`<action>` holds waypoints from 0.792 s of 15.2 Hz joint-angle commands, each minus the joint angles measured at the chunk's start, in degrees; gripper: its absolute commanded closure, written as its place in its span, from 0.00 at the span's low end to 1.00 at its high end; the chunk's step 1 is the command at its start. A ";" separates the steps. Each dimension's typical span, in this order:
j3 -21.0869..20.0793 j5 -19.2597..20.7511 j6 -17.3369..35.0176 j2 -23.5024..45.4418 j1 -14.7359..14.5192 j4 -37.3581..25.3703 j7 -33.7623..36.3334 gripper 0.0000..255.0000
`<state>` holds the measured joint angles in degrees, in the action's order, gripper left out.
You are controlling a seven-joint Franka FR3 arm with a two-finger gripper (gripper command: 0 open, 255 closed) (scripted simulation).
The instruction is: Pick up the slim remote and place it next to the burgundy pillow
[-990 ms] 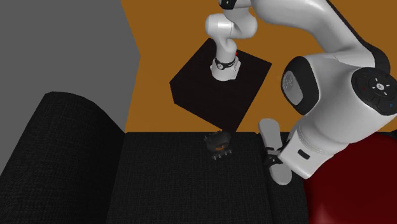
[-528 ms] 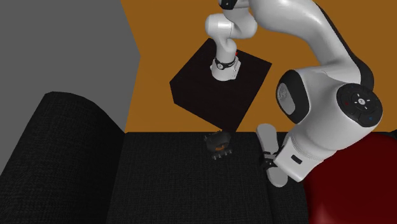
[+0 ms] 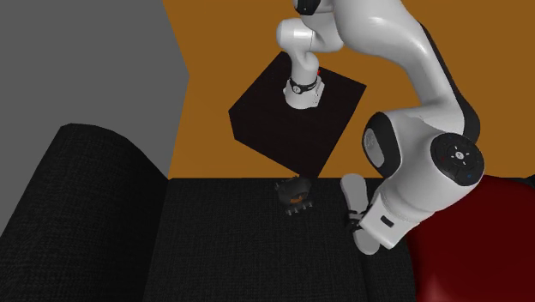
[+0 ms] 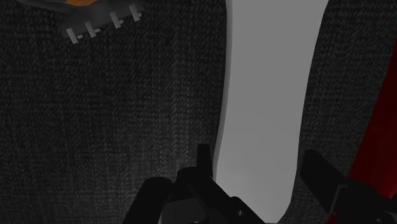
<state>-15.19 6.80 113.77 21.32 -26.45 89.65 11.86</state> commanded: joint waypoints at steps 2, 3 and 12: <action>0.08 0.19 2.11 0.41 0.00 1.67 0.20 1.00; 0.11 0.27 2.80 0.60 0.00 2.17 0.26 1.00; 0.50 1.12 8.75 2.84 -0.12 5.97 0.88 1.00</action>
<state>-14.76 7.79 121.76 23.80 -26.57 95.26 12.68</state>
